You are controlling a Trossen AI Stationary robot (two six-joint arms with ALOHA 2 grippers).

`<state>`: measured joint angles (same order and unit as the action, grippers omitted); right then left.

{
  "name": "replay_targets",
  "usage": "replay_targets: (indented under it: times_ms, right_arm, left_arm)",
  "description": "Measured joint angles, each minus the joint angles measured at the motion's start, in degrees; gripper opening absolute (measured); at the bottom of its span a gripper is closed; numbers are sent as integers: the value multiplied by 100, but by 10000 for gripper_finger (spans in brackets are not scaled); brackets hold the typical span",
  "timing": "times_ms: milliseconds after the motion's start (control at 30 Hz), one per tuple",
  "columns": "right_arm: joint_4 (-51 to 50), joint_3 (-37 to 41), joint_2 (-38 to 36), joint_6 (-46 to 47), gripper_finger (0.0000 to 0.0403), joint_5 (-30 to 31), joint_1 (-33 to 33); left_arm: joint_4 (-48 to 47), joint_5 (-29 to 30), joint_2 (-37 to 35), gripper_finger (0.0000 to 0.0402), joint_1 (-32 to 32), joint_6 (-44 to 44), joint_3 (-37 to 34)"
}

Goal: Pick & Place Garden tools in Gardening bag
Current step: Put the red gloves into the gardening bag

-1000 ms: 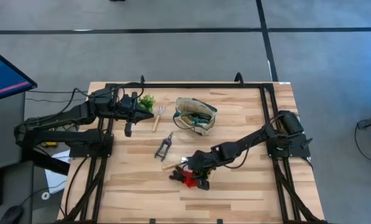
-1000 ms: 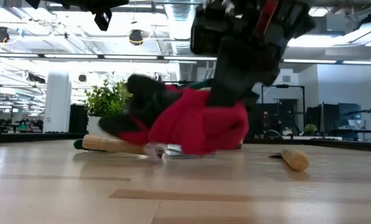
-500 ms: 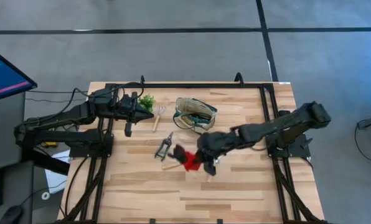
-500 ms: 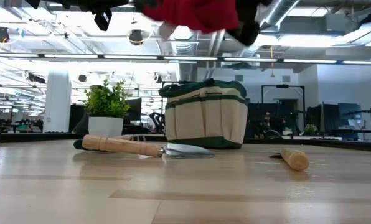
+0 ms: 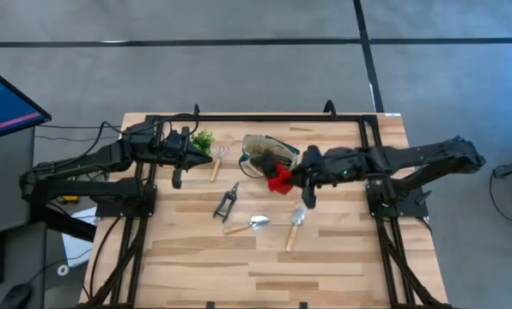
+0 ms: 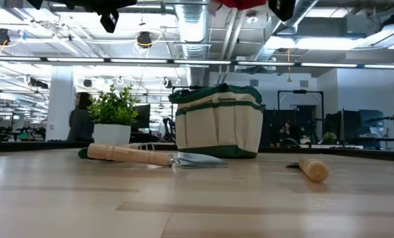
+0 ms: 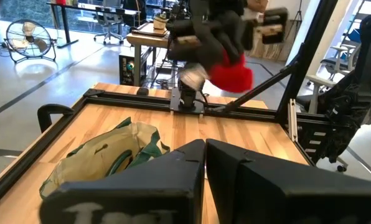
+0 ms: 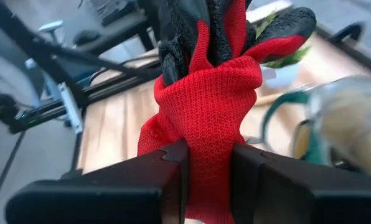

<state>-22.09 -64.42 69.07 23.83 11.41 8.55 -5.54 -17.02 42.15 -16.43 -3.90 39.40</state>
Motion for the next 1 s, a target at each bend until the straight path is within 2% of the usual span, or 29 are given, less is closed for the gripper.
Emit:
replay_targets:
  times_ms: [200, 600, 767, 1000]
  right_arm:
    - [-182, 0, -176, -195, 62, 69, -452]
    - [-298, -9, -36, -884, 62, 37, -1461]
    - [-302, -2, -34, -942, 62, -398, -1899]
    - [-162, -7, 63, -896, 55, -403, -2252]
  left_arm:
    - [0, 0, 0, 3, 1, 1, 0]
    - [0, 2, 0, 3, 0, 0, 0]
    - [0, 4, 0, 3, 0, 107, 0]
    - [2, 49, 0, 3, 0, 212, 0]
